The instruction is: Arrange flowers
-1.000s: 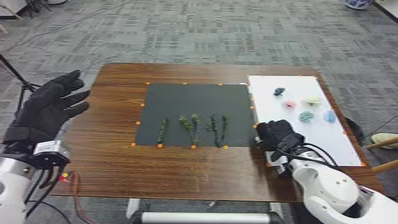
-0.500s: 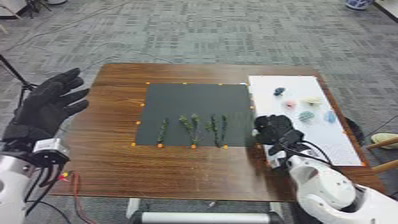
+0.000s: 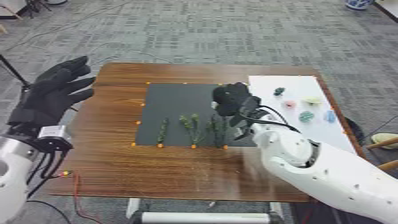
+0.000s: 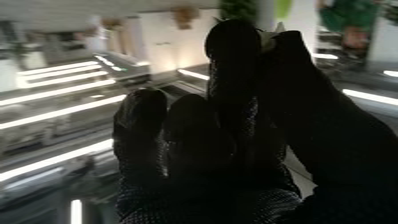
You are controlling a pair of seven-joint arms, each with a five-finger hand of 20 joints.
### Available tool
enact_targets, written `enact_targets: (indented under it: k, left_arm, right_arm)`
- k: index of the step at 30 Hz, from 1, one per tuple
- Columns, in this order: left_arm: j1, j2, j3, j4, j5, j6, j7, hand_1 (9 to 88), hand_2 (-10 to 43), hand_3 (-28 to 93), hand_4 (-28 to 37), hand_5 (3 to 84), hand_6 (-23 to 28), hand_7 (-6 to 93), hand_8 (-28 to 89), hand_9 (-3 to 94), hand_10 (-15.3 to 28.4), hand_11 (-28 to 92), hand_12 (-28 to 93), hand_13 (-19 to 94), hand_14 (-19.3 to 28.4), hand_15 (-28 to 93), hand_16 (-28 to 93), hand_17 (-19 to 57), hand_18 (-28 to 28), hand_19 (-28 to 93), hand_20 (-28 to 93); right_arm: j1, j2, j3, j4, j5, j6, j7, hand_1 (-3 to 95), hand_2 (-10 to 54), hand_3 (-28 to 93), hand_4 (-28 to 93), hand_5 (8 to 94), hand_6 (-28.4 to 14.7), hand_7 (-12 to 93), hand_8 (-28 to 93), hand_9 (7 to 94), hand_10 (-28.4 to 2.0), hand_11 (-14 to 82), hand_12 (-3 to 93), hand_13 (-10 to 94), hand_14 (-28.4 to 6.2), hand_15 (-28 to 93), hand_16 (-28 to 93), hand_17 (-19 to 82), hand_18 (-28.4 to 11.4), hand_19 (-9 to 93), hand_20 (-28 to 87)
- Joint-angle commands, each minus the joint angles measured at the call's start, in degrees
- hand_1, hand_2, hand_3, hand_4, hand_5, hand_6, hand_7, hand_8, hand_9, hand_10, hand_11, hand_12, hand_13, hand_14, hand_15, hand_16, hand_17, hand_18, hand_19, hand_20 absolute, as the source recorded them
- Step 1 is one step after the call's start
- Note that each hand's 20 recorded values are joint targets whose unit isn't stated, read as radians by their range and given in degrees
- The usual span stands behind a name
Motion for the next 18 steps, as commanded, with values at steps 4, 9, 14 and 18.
enact_targets:
  k: [4,9,14,18]
  left_arm:
    - [-3.4,3.17,0.48,0.23,0.64,-0.39,-0.33,25.4,-2.6,68,-26.8,21.8,1.4,22.8,-11,16.9,9.6,22,19,7,12.6,43,-5,-10.8,19.8,39,9]
    - [-5.9,4.54,1.70,0.60,2.14,1.66,-1.64,25.3,-2.7,68,-26.8,21.9,1.5,22.8,-11,16.9,9.6,22,19,7,13.1,43,-5,-10.9,19.8,39,9]
    - [-7.0,5.34,2.64,0.59,2.16,1.91,-0.76,25.2,-2.9,68,-27.0,22.0,1.5,22.8,-11,17.0,9.7,22,20,7,12.7,43,-5,-11.2,19.6,39,9]
    - [-8.1,6.03,3.73,0.73,2.17,2.35,0.00,25.1,-2.9,68,-27.0,22.2,1.5,22.7,-11,17.0,9.7,22,20,7,12.5,43,-5,-11.3,19.5,39,9]
  right_arm:
    - [11.5,-13.5,-9.4,0.7,-0.2,0.2,-0.7,50.0,-9.5,80,-28,75.1,2.0,50,-3,86.8,-3.5,22.6,53.0,74,-4.0,79,38,34,-19.7,83,55]
    - [14.4,-18.6,-12.9,5.4,-0.4,0.1,-1.3,48.5,-9.5,84,-28,75.2,2.0,49,-4,87.1,-3.2,21.2,52.6,74,-4.1,79,38,34,-19.7,83,55]
    - [18.3,-23.2,-18.1,9.3,-0.8,-1.0,0.9,48.8,-9.5,84,-28,75.4,2.0,49,-4,87.2,-3.2,20.7,52.6,74,-4.1,79,38,34,-19.8,83,55]
    - [22.5,-26.0,-23.7,12.3,-0.2,-0.6,1.9,49.3,-9.5,84,-28,75.7,2.0,49,-5,87.2,-3.4,20.6,53.0,74,-4.1,80,38,34,-19.8,83,55]
